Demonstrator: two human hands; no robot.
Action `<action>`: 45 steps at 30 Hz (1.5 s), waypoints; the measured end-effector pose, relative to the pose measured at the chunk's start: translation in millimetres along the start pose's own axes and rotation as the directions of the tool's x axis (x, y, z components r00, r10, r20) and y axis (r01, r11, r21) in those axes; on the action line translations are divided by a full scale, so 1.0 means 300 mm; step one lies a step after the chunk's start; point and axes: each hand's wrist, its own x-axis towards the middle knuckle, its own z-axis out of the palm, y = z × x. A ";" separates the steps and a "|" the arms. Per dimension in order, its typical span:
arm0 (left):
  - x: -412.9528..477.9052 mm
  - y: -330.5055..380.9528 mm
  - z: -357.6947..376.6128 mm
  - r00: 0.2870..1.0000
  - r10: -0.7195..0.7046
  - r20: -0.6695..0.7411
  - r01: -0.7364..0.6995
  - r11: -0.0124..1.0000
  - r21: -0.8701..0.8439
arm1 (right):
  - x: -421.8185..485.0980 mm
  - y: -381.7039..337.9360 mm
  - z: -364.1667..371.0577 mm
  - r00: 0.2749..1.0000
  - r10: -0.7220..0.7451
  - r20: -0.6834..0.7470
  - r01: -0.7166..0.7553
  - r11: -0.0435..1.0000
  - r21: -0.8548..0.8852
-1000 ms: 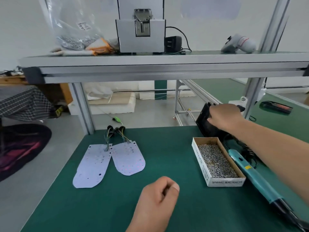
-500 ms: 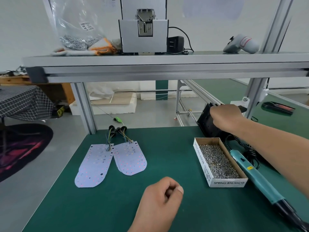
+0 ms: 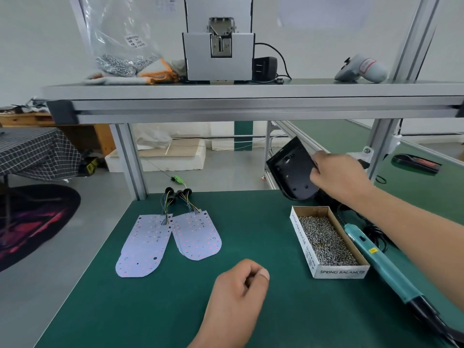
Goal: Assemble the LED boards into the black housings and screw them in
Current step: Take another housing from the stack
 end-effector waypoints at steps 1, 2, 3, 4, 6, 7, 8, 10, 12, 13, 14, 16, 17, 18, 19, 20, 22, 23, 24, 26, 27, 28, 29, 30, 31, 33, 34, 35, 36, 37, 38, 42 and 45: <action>-0.001 0.002 0.000 1.000 -0.009 -0.019 0.009 1.000 -0.024 | -0.043 -0.021 -0.021 1.000 0.012 -0.019 -0.010 0.996 0.092; -0.001 0.005 0.001 0.999 -0.021 -0.043 0.018 0.998 -0.055 | -0.095 -0.044 -0.039 1.000 0.015 -0.009 -0.013 0.987 0.159; -0.002 0.005 0.000 0.997 -0.034 -0.076 0.028 0.996 -0.083 | -0.154 -0.067 -0.055 1.000 0.012 0.010 -0.014 0.978 0.208; -0.002 0.003 0.000 0.992 -0.047 -0.116 0.035 0.994 -0.102 | -0.218 -0.087 -0.065 1.000 0.010 0.025 -0.016 0.969 0.247; 0.001 -0.010 0.001 0.976 -0.078 -0.203 0.054 0.992 -0.118 | -0.350 -0.128 -0.082 0.996 0.015 0.089 -0.043 0.949 0.313; 0.004 -0.016 0.002 0.966 -0.094 -0.240 0.067 0.990 -0.122 | -0.415 -0.148 -0.090 0.990 0.027 0.138 -0.074 0.935 0.346; 0.008 -0.021 0.003 0.957 -0.105 -0.270 0.074 0.990 -0.124 | -0.478 -0.165 -0.099 0.981 0.041 0.191 -0.111 0.920 0.376; 0.012 -0.028 0.003 0.953 -0.103 -0.286 0.080 0.993 -0.091 | -0.593 -0.198 -0.125 0.953 0.051 0.298 -0.182 0.883 0.432; 0.016 -0.026 0.002 0.962 -0.090 -0.257 0.087 0.996 -0.025 | -0.678 -0.232 -0.152 0.925 0.005 0.381 -0.201 0.857 0.475; 0.018 -0.025 0.001 0.968 -0.090 -0.236 0.093 0.996 0.004 | -0.708 -0.248 -0.163 0.907 -0.025 0.421 -0.204 0.847 0.490; 0.020 -0.025 0.000 0.972 -0.094 -0.217 0.101 0.995 0.025 | -0.730 -0.263 -0.173 0.890 -0.047 0.454 -0.209 0.842 0.496; 0.019 -0.015 -0.002 0.972 -0.111 -0.207 0.122 0.992 0.041 | -0.762 -0.285 -0.190 0.866 -0.081 0.493 -0.206 0.842 0.498; 0.017 -0.012 -0.002 0.972 -0.115 -0.206 0.126 0.991 0.041 | -0.774 -0.295 -0.199 0.858 -0.092 0.506 -0.206 0.839 0.503; 0.015 -0.007 -0.002 0.973 -0.115 -0.200 0.126 0.991 0.040 | -0.784 -0.302 -0.206 0.848 -0.100 0.520 -0.218 0.829 0.515; 0.012 -0.001 -0.004 0.975 -0.116 -0.190 0.125 0.991 0.040 | -0.789 -0.303 -0.210 0.838 -0.108 0.536 -0.232 0.818 0.527; 0.008 0.005 -0.004 0.977 -0.120 -0.175 0.127 0.991 0.032 | -0.791 -0.300 -0.213 0.826 -0.114 0.551 -0.239 0.815 0.527; 0.005 0.012 -0.005 0.982 -0.127 -0.143 0.132 0.991 0.027 | -0.787 -0.282 -0.222 0.813 -0.123 0.569 -0.231 0.829 0.510; 0.005 0.012 -0.007 0.983 -0.128 -0.131 0.134 0.990 0.037 | -0.779 -0.267 -0.225 0.813 -0.132 0.567 -0.224 0.828 0.514; 0.005 0.009 -0.006 0.984 -0.128 -0.121 0.134 0.990 0.051 | -0.769 -0.252 -0.228 0.818 -0.139 0.558 -0.218 0.822 0.525; 0.007 0.002 -0.004 0.987 -0.117 -0.110 0.126 0.989 0.076 | -0.736 -0.228 -0.228 0.858 -0.125 0.499 -0.222 0.785 0.578; 0.006 -0.001 -0.002 0.987 -0.108 -0.116 0.118 0.989 0.085 | -0.708 -0.224 -0.227 0.884 -0.101 0.457 -0.234 0.750 0.619; 0.007 -0.002 -0.001 0.987 -0.098 -0.130 0.110 0.990 0.087 | -0.671 -0.224 -0.219 0.905 -0.079 0.417 -0.240 0.715 0.657; 0.006 -0.004 0.002 0.985 -0.088 -0.150 0.101 0.992 0.079 | -0.625 -0.232 -0.209 0.920 -0.075 0.386 -0.231 0.689 0.686; 0.007 -0.005 0.003 0.981 -0.083 -0.175 0.095 0.994 0.059 | -0.572 -0.250 -0.197 0.926 -0.084 0.369 -0.219 0.675 0.704; 0.007 -0.004 0.005 0.976 -0.082 -0.200 0.091 0.995 0.034 | -0.514 -0.272 -0.180 0.927 -0.095 0.362 -0.212 0.664 0.717; 0.009 -0.003 0.006 0.966 -0.082 -0.246 0.083 0.997 -0.007 | -0.388 -0.327 -0.131 0.924 -0.119 0.365 -0.208 0.644 0.736; 0.010 0.000 0.006 0.960 -0.085 -0.265 0.082 0.996 -0.021 | -0.321 -0.360 -0.099 0.918 -0.148 0.368 -0.196 0.638 0.744; 0.010 0.002 0.006 0.957 -0.089 -0.277 0.083 0.996 -0.033 | -0.257 -0.399 -0.062 0.908 -0.184 0.376 -0.183 0.633 0.752; 0.009 0.005 0.006 0.953 -0.094 -0.288 0.084 0.995 -0.045 | -0.196 -0.440 -0.022 0.895 -0.218 0.388 -0.179 0.623 0.761; 0.007 0.009 0.005 0.948 -0.099 -0.303 0.085 0.995 -0.061 | -0.137 -0.486 0.018 0.881 -0.247 0.404 -0.184 0.607 0.773; 0.008 0.010 0.003 0.941 -0.107 -0.321 0.084 0.993 -0.084 | -0.082 -0.530 0.060 0.866 -0.268 0.423 -0.197 0.595 0.779; 0.016 0.008 -0.009 0.900 -0.168 -0.401 0.095 0.976 -0.196 | 0.095 -0.708 0.193 0.825 -0.306 0.475 -0.178 0.658 0.732; 0.024 0.007 -0.019 0.867 -0.201 -0.455 0.089 0.963 -0.256 | 0.160 -0.818 0.247 0.842 -0.306 0.443 -0.065 0.760 0.647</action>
